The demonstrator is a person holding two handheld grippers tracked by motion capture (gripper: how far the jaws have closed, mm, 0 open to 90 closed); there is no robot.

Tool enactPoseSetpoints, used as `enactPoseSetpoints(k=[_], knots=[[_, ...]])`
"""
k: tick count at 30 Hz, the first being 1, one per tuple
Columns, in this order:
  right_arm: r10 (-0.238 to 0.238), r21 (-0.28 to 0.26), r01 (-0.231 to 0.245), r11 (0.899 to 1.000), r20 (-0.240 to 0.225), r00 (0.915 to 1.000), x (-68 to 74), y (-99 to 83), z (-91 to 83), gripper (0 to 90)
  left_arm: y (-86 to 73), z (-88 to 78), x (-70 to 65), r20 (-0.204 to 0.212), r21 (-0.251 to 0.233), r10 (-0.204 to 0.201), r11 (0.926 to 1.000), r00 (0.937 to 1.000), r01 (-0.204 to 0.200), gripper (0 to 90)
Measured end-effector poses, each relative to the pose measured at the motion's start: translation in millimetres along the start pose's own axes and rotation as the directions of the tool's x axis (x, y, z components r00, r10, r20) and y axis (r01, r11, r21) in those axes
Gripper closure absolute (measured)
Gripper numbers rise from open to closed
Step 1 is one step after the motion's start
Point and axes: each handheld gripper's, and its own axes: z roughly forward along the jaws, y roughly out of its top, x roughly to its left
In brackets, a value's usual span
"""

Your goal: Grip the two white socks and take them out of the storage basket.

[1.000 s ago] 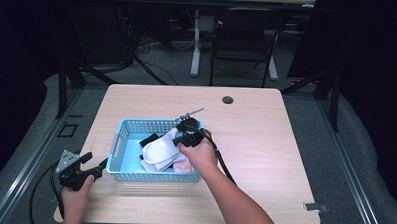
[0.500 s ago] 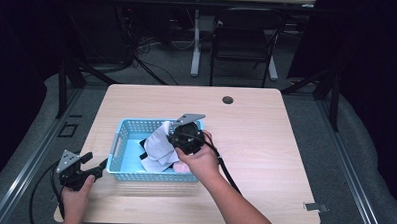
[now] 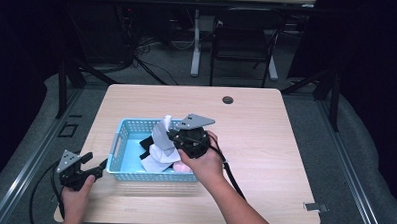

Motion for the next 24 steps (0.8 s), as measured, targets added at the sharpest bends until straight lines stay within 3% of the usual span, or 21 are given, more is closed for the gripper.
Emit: enactPoseSetpoints(k=[18, 24], knots=[[-0.012, -0.100, 0.017, 0.995, 0.055, 0.9984, -6.5, -0.8, -62.8, 86.7, 0.0, 0.0, -0.4, -0.003, -0.001, 0.001, 1.0000, 1.0000, -0.001, 24.6], [0.019, -0.136, -0.009, 0.991, 0.074, 0.9971, -13.2, -9.3, -88.9, 86.7, 0.0, 0.2, -0.9, -0.002, 0.001, 0.002, 1.0000, 1.0000, -0.002, 24.6]])
